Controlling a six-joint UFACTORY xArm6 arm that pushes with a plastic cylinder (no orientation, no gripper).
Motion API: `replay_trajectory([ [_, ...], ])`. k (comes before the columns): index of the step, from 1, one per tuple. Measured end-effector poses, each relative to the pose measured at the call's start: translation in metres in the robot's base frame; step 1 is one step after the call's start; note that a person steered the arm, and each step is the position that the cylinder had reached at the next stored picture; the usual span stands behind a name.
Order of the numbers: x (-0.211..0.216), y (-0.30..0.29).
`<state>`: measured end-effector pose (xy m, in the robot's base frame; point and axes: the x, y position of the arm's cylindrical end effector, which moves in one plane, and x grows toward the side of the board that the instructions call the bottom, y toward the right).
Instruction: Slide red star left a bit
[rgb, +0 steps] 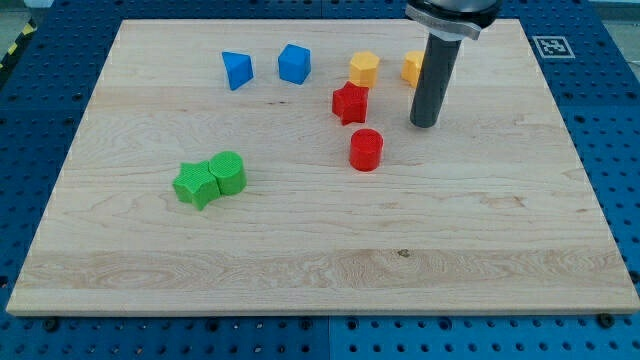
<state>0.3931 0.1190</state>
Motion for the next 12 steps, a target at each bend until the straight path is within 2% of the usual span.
replay_trajectory([
  [2,-0.006,-0.056],
  [3,-0.016,-0.067],
  [10,-0.028,-0.073],
  [11,-0.024,-0.072],
  [12,-0.003,-0.049],
])
